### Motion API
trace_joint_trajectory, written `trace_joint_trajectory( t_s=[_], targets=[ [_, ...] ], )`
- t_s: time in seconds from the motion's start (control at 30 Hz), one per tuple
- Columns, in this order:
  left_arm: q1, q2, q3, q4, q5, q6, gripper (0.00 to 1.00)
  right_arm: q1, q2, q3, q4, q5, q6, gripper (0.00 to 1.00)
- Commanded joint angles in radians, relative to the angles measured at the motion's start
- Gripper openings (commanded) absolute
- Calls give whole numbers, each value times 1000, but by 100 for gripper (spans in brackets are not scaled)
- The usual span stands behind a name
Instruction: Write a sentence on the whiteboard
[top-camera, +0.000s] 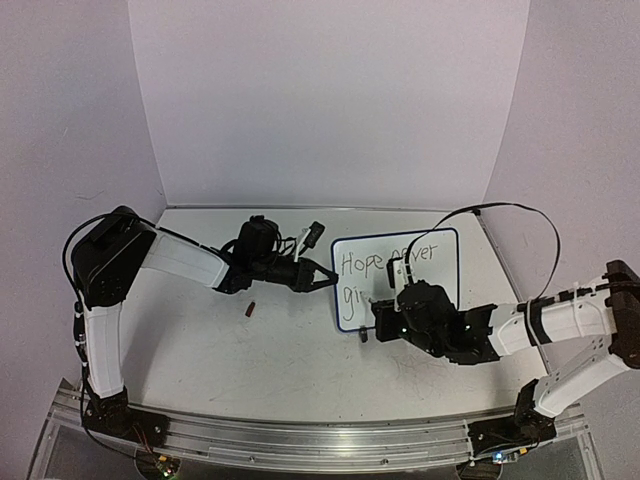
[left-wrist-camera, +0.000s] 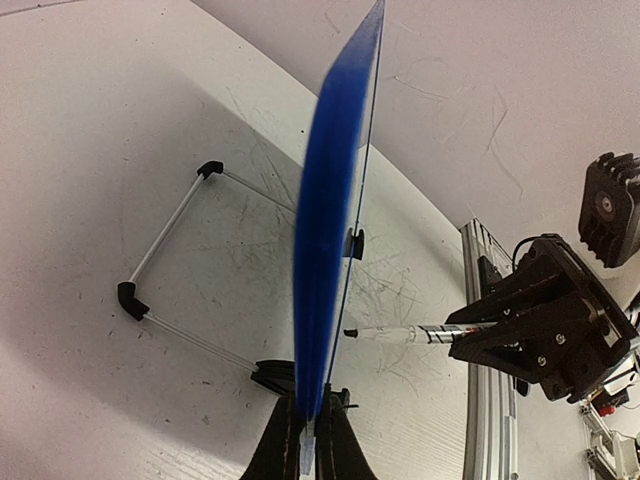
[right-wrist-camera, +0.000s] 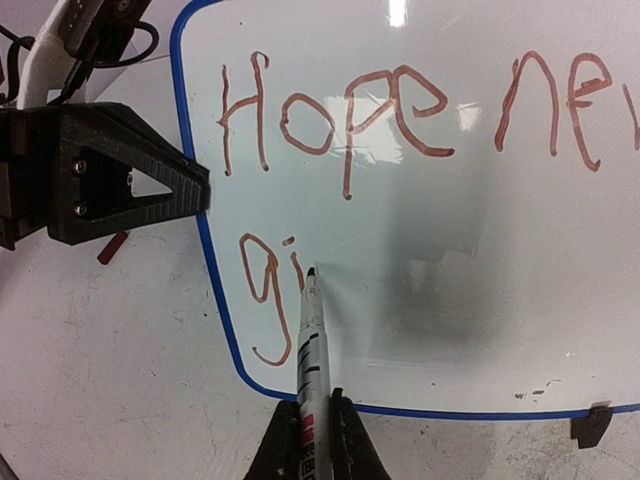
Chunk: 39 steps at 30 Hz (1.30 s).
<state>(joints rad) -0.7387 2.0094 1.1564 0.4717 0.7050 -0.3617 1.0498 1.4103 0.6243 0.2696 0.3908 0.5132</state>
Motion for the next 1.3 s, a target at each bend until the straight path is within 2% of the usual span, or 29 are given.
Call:
trace_joint_trajectory(
  t_s=[0.0,0.8,1.27],
  targets=[
    [9,-54,3,-36,-2,15,0,-6,27,17,32,5,-10,0],
    [9,-51,8,-42,-1,18,0,-28,-28,-4,-16,91,24,0],
    [9,-42,16,-44,2,21,0,-29,33,26,54,19,-49,0]
  ],
)
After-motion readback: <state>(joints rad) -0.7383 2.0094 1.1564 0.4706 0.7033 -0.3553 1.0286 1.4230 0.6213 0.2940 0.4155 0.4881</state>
